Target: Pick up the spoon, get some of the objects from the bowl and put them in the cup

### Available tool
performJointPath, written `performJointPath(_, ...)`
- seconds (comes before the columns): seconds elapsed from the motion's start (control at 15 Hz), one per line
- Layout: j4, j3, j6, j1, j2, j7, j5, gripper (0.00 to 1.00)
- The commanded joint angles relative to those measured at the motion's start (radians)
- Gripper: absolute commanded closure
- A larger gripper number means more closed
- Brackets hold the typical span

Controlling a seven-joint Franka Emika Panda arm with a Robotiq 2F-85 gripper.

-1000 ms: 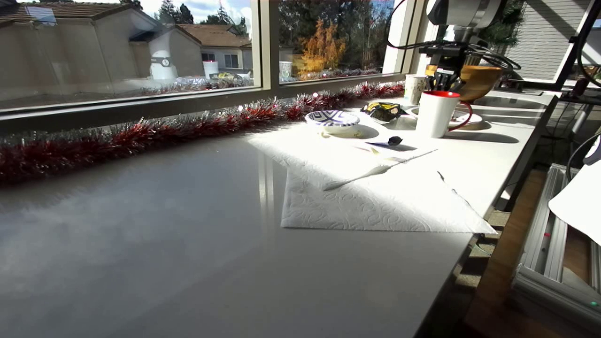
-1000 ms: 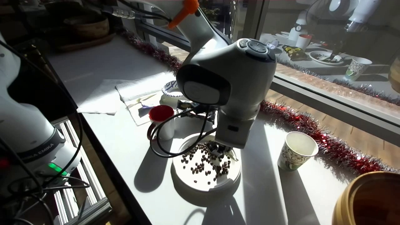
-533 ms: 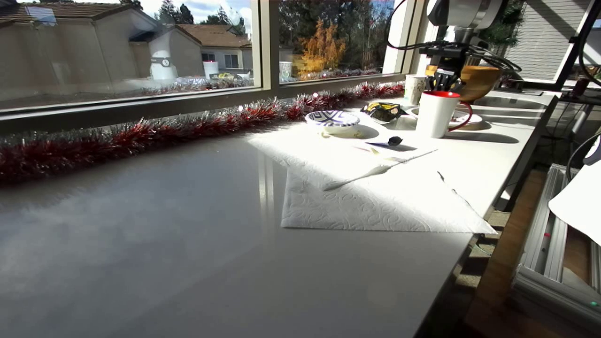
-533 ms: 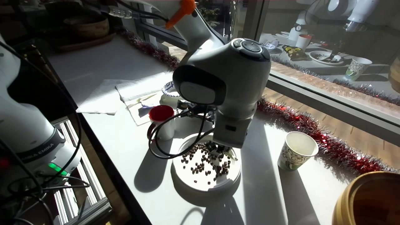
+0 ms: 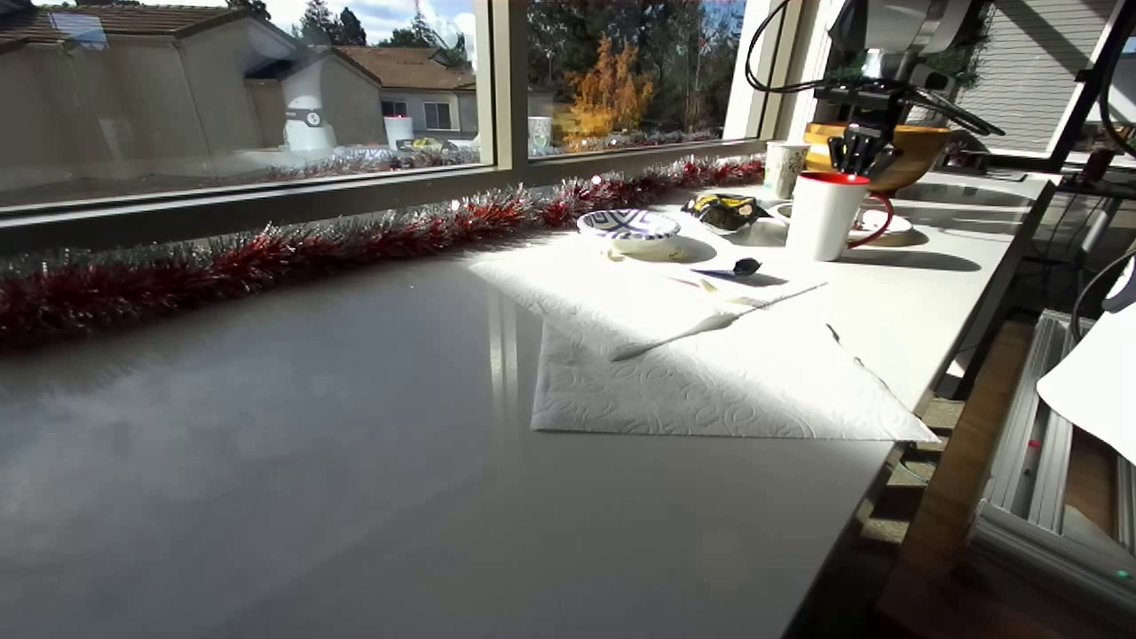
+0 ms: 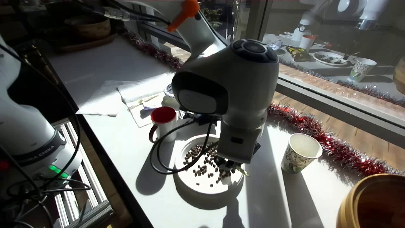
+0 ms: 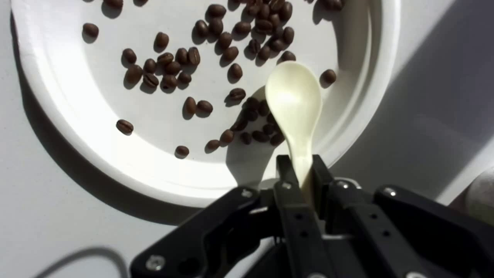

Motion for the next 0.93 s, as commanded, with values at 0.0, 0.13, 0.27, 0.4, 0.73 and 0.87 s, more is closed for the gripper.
performJointPath(0.0,-0.023,-0.020,0.042,0.007,-0.014,0.024,-0.034,0.97)
performJointPath(0.13,-0.026,-0.025,0.058,0.010,-0.011,0.026,-0.038,0.97)
performJointPath(0.27,-0.029,-0.027,0.066,0.014,-0.008,0.028,-0.042,0.97)
performJointPath(0.4,-0.037,-0.026,0.073,0.018,-0.007,0.028,-0.047,0.97)
performJointPath(0.73,-0.056,-0.027,0.093,0.028,-0.007,0.027,-0.056,0.97)
performJointPath(0.87,-0.063,-0.027,0.100,0.033,-0.007,0.027,-0.059,0.97)
